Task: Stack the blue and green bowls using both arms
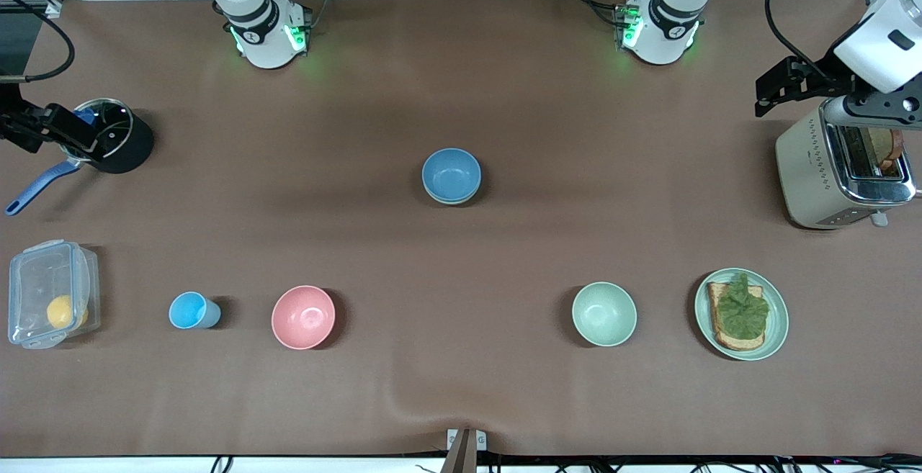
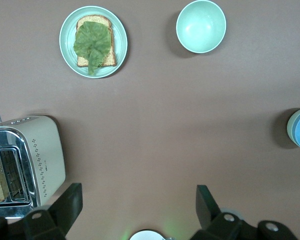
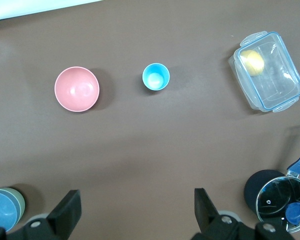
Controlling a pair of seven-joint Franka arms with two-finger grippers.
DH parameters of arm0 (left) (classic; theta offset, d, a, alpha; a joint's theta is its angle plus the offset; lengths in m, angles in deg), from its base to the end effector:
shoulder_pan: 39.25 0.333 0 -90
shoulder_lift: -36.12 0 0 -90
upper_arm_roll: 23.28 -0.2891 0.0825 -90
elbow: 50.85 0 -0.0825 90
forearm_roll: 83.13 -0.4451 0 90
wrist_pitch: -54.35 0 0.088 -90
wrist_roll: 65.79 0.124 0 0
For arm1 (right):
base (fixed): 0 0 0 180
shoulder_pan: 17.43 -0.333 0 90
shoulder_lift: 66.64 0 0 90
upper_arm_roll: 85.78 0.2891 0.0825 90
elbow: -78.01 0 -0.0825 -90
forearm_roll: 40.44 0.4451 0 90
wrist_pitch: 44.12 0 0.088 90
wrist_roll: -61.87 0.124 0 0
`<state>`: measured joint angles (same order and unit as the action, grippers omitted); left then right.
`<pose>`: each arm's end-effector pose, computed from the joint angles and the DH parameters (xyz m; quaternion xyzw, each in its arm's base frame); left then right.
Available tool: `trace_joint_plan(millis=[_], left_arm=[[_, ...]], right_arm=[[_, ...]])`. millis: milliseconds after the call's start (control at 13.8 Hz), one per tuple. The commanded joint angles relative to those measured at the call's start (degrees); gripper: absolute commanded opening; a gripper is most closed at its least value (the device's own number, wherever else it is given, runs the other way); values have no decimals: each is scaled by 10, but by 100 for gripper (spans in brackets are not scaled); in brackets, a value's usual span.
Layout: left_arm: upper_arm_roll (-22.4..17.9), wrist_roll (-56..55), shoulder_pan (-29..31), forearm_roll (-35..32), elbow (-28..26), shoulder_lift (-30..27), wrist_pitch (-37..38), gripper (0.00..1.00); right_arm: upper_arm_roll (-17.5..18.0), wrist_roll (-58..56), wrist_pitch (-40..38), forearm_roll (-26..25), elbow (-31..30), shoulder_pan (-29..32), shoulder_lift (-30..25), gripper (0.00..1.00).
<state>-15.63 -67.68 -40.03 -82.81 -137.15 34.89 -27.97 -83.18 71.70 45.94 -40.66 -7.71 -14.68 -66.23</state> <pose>0.5880 -0.0887 0.6161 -0.9981 0.0573 0.0241 0.0008 0.6194 -0.0022 0.6162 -0.9956 0.0870 -0.0343 0.0011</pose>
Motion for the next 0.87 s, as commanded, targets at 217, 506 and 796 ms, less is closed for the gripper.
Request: trace_joint_plan(millis=[217,506,796], left_arm=[[2,-6,4,6,2,-5,-2,100],[2,-6,5,7,2,-5,-2,100],[2,-6,5,7,1,-5,-3,100]], right_arm=[[11,-6,-7,3,0,11,-8,100],[13,-6,-8,0,0,10,-8,100],[12,-24,-6,-1,1,11,-8,100]])
